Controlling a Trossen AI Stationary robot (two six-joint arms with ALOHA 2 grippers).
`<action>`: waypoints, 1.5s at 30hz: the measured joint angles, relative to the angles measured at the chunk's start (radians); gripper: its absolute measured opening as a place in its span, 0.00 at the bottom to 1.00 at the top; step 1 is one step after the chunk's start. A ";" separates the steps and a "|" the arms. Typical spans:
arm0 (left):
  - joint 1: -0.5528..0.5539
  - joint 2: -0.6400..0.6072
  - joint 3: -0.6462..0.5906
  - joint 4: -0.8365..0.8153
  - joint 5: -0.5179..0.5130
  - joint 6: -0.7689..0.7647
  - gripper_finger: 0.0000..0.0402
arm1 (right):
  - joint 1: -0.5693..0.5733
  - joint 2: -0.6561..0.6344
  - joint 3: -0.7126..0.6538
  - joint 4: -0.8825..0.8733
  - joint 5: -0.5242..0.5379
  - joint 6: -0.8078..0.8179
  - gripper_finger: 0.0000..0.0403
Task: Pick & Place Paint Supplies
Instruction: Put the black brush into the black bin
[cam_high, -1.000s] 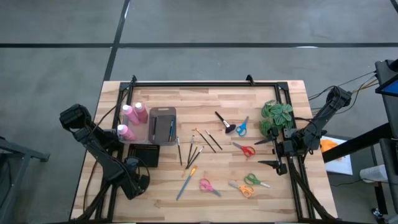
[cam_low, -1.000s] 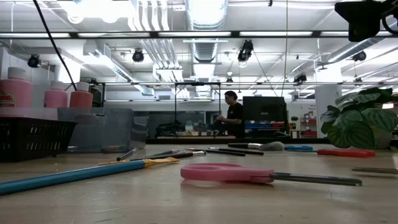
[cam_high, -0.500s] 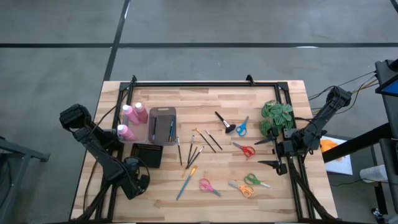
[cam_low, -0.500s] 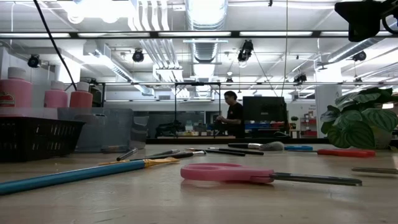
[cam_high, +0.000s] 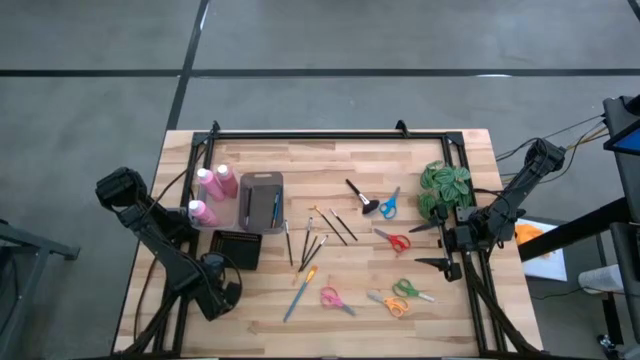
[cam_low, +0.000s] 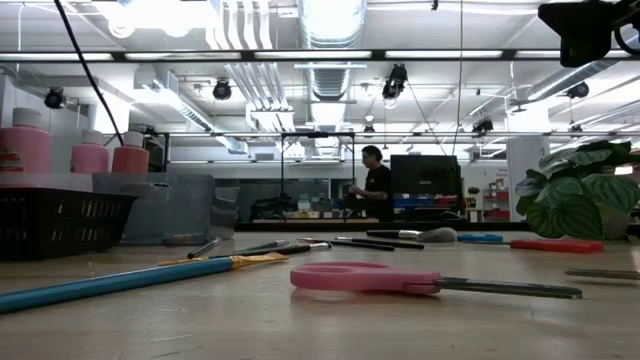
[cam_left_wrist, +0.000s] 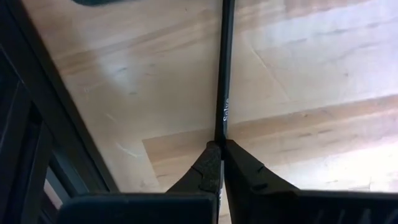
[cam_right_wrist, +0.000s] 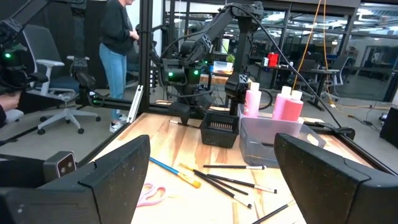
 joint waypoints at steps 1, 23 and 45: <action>0.000 0.000 0.000 0.005 0.004 0.007 0.02 | 0.000 0.000 0.000 0.000 0.000 0.000 0.85; 0.000 0.002 0.145 0.020 -0.091 0.190 0.02 | 0.000 0.000 0.000 0.000 0.000 0.001 0.85; 0.240 0.000 0.389 -0.303 -0.361 0.481 0.02 | 0.000 0.000 0.000 0.000 0.000 0.002 0.85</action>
